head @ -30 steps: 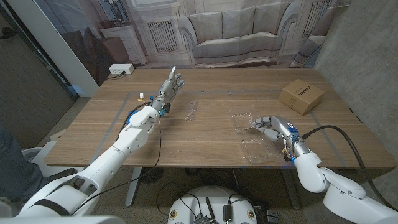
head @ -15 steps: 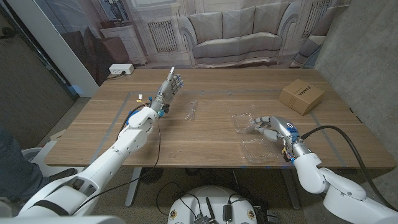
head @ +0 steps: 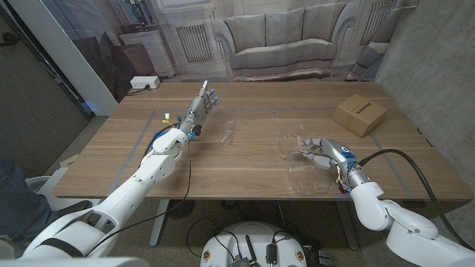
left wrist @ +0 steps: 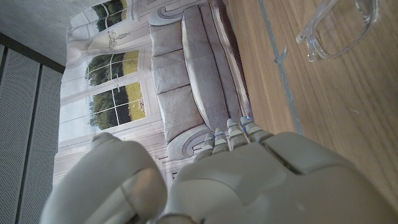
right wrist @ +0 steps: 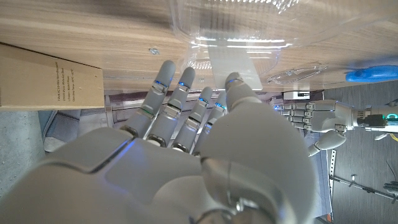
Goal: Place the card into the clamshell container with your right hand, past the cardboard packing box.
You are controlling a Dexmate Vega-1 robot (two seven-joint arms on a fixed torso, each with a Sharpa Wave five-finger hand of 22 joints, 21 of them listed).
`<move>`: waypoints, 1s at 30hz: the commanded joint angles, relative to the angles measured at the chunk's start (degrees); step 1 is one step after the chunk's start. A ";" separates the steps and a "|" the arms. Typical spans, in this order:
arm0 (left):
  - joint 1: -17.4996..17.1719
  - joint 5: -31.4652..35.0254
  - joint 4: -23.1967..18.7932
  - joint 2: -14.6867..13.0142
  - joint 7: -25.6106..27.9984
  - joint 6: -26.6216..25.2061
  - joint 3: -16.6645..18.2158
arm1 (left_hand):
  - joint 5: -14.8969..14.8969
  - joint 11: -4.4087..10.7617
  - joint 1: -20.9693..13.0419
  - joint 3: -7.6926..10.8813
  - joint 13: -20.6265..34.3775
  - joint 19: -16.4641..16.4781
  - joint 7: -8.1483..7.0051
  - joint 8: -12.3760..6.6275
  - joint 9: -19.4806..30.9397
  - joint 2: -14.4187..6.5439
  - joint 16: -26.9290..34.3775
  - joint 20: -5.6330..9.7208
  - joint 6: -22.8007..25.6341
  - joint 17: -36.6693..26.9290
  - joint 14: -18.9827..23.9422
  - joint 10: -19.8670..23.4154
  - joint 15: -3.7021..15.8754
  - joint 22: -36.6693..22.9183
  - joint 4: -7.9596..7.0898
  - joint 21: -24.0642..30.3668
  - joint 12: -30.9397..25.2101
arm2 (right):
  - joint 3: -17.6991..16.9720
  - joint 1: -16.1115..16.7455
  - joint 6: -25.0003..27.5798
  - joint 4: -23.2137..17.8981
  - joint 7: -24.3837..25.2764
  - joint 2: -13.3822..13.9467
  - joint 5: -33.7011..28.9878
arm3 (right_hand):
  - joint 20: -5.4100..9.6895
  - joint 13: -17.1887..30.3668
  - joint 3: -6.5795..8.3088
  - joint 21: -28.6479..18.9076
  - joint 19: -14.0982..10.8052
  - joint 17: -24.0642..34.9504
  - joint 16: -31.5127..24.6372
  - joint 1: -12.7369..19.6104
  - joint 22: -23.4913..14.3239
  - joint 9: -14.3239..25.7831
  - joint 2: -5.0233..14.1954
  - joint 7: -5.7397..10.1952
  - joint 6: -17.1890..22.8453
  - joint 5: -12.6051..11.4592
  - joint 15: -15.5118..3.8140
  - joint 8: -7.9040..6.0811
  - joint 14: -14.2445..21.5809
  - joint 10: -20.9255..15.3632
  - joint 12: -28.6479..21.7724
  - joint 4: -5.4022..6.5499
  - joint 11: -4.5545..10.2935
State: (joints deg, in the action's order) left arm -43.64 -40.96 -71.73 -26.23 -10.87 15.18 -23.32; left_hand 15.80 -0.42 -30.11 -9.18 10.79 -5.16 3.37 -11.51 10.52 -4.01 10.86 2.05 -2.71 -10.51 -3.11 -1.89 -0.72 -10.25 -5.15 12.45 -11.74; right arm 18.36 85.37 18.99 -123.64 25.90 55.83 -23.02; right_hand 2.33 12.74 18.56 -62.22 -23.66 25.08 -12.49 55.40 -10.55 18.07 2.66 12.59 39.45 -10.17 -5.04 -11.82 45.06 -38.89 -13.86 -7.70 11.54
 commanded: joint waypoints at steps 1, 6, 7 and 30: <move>0.58 -0.07 0.62 0.05 -0.54 -0.14 -0.08 | -0.21 -0.10 -0.20 -0.42 0.09 0.24 0.17 0.20 0.23 -0.20 0.06 0.32 0.21 -0.18 -0.33 0.11 -0.31 -0.28 0.03 -0.24 0.08 | 0.57 -0.43 2.45 -1.03 -0.56 0.38 -0.61 | 9.70 -0.19 0.58 1.08 -0.14 0.20 -0.03 -1.00 -0.12 -0.63 -0.15 0.02 -1.84 -0.35 -7.50 -0.09 -0.95 1.80 -0.52 -0.05 0.03; 0.68 -0.04 0.53 0.01 -0.64 -0.05 -0.04 | -0.21 -0.10 -0.22 -0.45 0.09 0.25 0.15 0.21 0.23 -0.22 0.06 0.32 0.20 -0.18 -0.31 0.07 -0.27 -0.28 0.03 -0.26 0.09 | 0.69 -0.52 3.08 -1.25 -0.30 0.40 -0.84 | 9.70 -0.63 0.57 1.94 -0.39 -0.16 0.08 -1.60 -0.12 -1.17 -0.16 0.02 -3.09 -0.42 -7.44 -0.15 -1.55 2.76 -0.51 -0.01 0.03; 0.72 -0.03 0.55 0.01 -0.68 -0.04 -0.05 | -0.21 -0.08 -0.22 -0.45 0.09 0.24 0.17 0.20 0.23 -0.23 0.07 0.33 0.22 -0.18 -0.30 0.08 -0.26 -0.28 0.03 -0.26 0.09 | 0.67 -0.51 3.22 -1.34 -0.33 0.43 -0.79 | 9.70 -0.66 0.55 2.08 -0.36 0.01 0.00 -1.67 -0.13 -1.29 -0.17 0.01 -3.30 -0.43 -7.41 -0.12 -1.72 2.92 -0.49 -0.01 0.01; 1.25 -0.33 2.50 0.81 -1.38 0.54 0.00 | -0.24 -0.11 -0.27 -0.64 0.10 0.27 0.11 0.23 0.24 -0.35 0.05 0.31 0.18 -0.18 -0.34 0.07 -0.30 -0.29 0.03 -0.34 0.09 | 2.30 -2.17 9.28 -3.05 -3.87 1.39 -0.64 | 9.13 -0.92 -1.86 5.78 1.30 0.20 0.83 -5.92 -0.07 -3.26 -2.16 -0.87 -11.53 -1.06 -5.80 0.96 -7.24 9.84 1.06 0.84 -1.20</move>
State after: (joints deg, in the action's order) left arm -42.55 -41.15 -69.94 -25.66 -11.96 15.53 -23.37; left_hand 15.80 -0.42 -30.11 -9.34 10.78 -5.16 3.37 -11.51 10.52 -4.00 10.86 2.05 -2.72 -10.51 -3.11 -1.89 -0.72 -10.25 -4.99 12.45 -11.74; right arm 19.29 84.67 24.98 -125.56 24.29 56.52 -23.91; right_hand 2.35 11.71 16.83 -56.66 -22.83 25.12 -11.85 49.92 -10.54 14.89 0.63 11.75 28.43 -10.85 -3.71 -11.15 38.40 -29.60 -13.05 -6.96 10.49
